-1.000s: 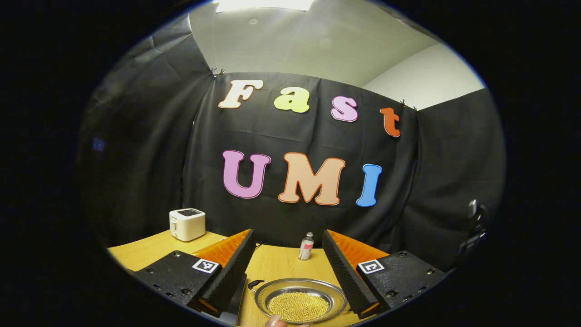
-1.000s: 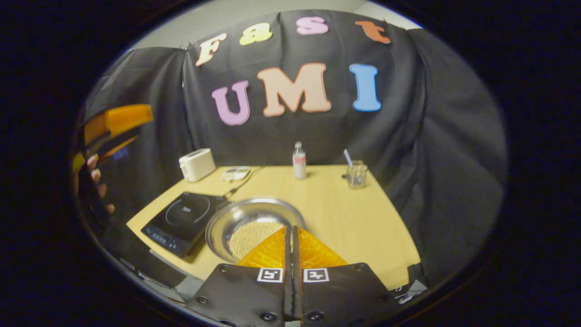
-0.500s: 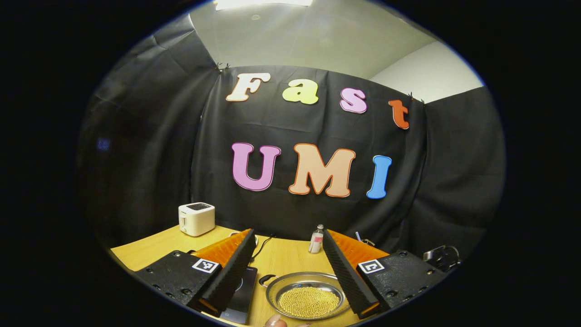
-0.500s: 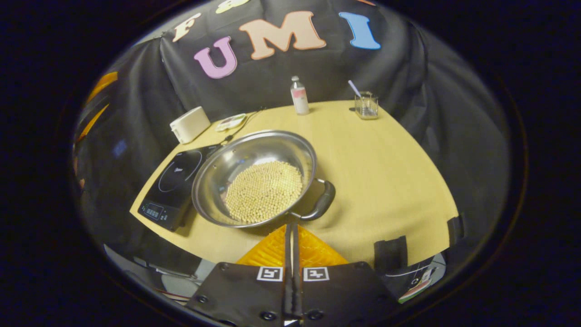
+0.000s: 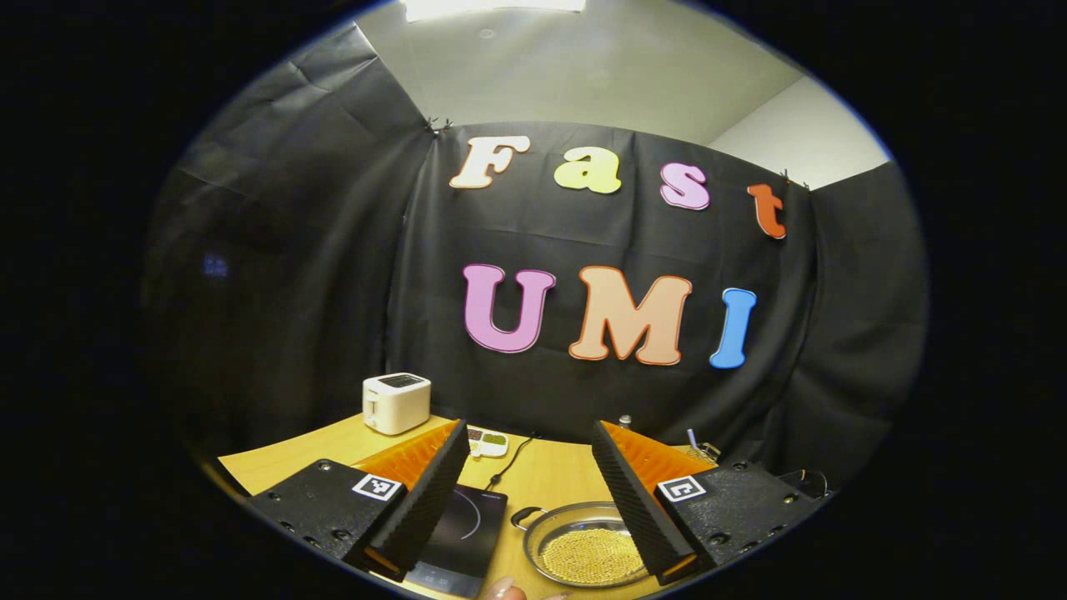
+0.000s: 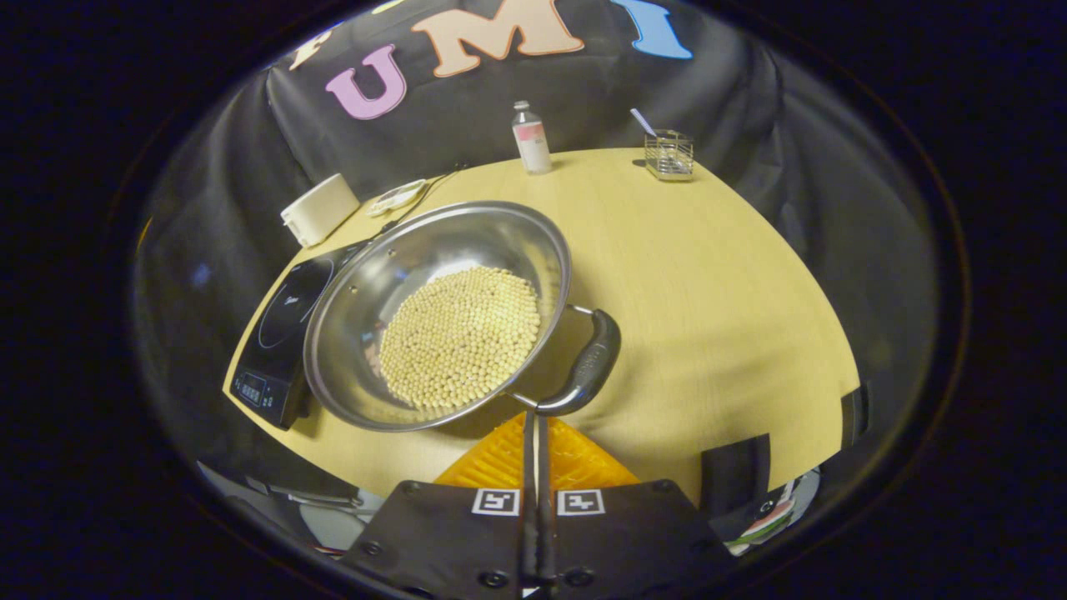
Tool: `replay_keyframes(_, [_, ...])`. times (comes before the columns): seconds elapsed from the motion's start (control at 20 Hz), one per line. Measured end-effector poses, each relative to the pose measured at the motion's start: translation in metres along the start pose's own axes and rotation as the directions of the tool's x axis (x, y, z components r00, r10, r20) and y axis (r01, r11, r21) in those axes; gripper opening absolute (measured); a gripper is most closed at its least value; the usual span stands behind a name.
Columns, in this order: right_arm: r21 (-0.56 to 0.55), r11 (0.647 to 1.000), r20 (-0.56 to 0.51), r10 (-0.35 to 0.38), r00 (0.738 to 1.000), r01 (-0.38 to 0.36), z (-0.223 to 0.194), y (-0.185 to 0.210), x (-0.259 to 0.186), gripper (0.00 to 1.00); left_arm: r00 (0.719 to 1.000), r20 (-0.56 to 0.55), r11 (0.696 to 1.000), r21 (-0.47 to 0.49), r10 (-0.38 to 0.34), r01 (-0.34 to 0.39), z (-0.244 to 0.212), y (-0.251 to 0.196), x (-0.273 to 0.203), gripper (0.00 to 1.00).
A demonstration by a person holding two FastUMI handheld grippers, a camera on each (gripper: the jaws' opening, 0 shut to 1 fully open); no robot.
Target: First push the handle of the pot to place it horizontally, then grasp the pot with both hands and set it on the induction cooktop.
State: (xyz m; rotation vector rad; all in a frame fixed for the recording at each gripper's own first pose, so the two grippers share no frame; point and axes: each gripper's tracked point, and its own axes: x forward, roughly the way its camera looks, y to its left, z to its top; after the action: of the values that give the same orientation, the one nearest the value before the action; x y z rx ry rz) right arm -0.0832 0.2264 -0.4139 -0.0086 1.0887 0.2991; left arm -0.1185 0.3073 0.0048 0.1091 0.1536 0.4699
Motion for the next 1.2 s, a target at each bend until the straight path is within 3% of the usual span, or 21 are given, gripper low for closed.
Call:
replay_keyframes(0.05, [0.005,1.000,0.000,-0.003,1.000,0.003,0.001,-0.002,0.000,0.00,1.000,0.001,1.000,0.005,0.016,-0.016,0.000,0.005,-0.001,0.92])
replay_keyframes(0.1, [0.012,1.000,-0.001,-0.006,1.000,0.006,0.004,-0.004,0.002,0.00,1.000,0.002,1.000,0.008,0.028,-0.028,0.000,0.010,0.000,0.96])
replay_keyframes(0.6, [-0.003,0.999,0.000,-0.049,0.999,0.049,0.026,-0.033,0.025,0.02,0.998,-0.005,0.998,0.025,0.057,-0.057,-0.001,0.016,0.003,0.92])
replay_keyframes(0.65, [-0.009,0.998,0.004,-0.056,0.998,0.056,0.031,-0.036,0.028,0.02,0.998,-0.006,0.998,0.027,0.065,-0.065,-0.002,0.018,0.003,0.96])
replay_keyframes(0.7, [-0.017,0.998,0.007,-0.062,0.998,0.062,0.034,-0.039,0.030,0.02,0.997,-0.007,0.997,0.030,0.073,-0.073,-0.003,0.021,0.002,0.92])
replay_keyframes(0.75, [-0.026,0.997,0.010,-0.066,0.998,0.066,0.038,-0.041,0.034,0.02,0.997,-0.008,0.996,0.031,0.083,-0.082,-0.002,0.024,0.001,0.96])
replay_keyframes(1.2, [-0.081,0.993,0.002,-0.089,0.996,0.089,0.063,-0.061,0.061,0.02,0.990,-0.009,0.989,0.043,0.139,-0.138,-0.001,0.041,-0.006,0.92])
